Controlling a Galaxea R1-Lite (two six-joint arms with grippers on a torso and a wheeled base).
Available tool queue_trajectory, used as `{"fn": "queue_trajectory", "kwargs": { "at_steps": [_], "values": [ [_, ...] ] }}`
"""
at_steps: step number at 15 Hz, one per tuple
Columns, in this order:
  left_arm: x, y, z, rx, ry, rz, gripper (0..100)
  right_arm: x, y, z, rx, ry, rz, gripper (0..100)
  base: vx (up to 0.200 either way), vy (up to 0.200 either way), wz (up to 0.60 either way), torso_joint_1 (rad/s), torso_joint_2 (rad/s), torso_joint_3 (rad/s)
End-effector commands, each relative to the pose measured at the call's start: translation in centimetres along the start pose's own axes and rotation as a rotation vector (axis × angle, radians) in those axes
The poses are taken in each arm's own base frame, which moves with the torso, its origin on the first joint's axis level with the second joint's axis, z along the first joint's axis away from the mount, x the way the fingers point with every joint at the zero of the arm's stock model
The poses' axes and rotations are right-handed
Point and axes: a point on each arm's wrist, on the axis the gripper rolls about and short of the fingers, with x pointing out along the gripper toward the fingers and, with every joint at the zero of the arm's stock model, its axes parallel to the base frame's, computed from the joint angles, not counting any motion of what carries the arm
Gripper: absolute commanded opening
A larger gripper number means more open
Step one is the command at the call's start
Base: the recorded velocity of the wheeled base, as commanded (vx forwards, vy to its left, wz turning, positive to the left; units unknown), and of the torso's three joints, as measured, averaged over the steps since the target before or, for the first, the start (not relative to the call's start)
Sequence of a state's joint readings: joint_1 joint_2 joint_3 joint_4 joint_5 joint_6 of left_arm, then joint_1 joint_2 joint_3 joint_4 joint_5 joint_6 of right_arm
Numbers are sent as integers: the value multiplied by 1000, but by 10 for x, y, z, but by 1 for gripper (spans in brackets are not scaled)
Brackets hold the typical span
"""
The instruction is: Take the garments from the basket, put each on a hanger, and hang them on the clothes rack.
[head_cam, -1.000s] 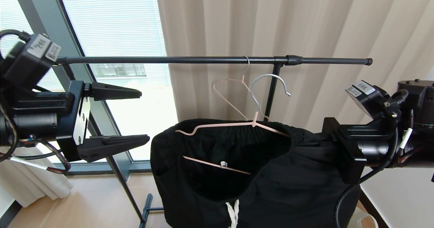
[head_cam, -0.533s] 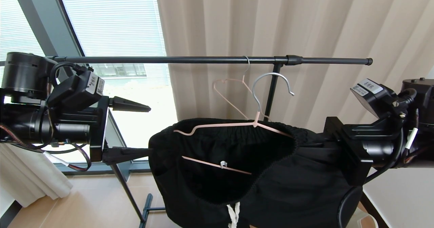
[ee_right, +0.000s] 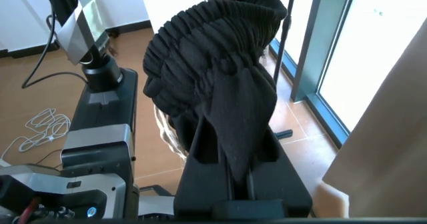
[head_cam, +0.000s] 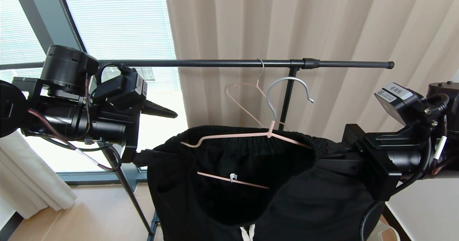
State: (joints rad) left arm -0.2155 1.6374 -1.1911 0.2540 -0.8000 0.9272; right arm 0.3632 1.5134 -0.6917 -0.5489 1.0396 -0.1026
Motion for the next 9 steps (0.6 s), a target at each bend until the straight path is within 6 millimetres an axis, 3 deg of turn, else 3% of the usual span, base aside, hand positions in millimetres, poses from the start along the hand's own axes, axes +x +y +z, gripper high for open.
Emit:
{"fn": "queue_trajectory", "kwargs": {
  "at_steps": [1, 9],
  "values": [
    [7, 0, 9, 9, -11, -25, 100, 1, 1, 0, -2, 0, 8, 0, 0, 0, 0, 0, 0, 0],
    [35, -17, 27, -18, -26, -133, 100, 12, 7, 4, -18, 1, 56, 0, 0, 0, 0, 0, 0, 0]
  ]
}}
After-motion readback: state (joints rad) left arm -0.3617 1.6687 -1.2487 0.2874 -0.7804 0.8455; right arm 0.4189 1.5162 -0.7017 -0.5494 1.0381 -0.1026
